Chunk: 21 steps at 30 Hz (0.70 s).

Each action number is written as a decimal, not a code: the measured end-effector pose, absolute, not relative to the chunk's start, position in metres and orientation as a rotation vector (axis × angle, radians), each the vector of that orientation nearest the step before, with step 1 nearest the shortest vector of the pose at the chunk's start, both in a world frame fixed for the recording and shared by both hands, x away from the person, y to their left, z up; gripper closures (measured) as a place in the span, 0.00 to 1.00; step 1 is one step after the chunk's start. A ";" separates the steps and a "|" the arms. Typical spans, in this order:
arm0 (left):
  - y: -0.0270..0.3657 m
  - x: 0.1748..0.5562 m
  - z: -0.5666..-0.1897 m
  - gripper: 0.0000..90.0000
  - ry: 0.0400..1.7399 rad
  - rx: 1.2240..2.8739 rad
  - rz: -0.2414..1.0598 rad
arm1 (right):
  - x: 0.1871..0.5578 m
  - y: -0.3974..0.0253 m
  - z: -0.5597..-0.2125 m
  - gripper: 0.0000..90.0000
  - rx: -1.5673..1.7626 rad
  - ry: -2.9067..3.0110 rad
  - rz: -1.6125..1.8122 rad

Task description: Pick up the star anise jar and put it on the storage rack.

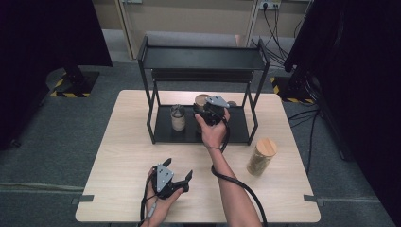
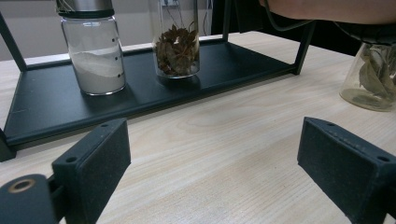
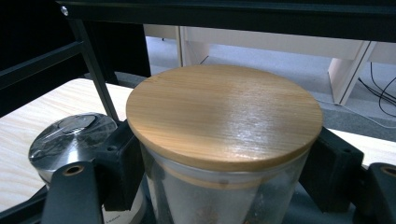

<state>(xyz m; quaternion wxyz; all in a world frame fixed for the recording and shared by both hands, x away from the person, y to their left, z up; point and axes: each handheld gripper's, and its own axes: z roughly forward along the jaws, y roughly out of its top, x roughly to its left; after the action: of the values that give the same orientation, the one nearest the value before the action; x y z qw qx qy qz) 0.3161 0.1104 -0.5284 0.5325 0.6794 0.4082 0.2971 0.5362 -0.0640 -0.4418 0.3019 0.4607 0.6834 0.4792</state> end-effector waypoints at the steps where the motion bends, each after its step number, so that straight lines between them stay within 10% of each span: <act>1: 0.110 0.316 -0.528 0.10 0.973 1.620 0.709 | 0.537 -0.064 -0.442 0.28 1.224 1.812 1.268; 21: 0.110 0.316 -0.528 0.10 0.969 1.627 0.708 | 0.542 -0.061 -0.440 0.28 1.225 1.797 1.270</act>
<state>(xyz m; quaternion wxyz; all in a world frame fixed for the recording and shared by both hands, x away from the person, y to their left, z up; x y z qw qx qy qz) 0.3157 0.1098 -0.5284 0.5312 0.6819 0.4061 0.2967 0.5422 -0.0607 -0.4404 0.3064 0.4630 0.6792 0.4800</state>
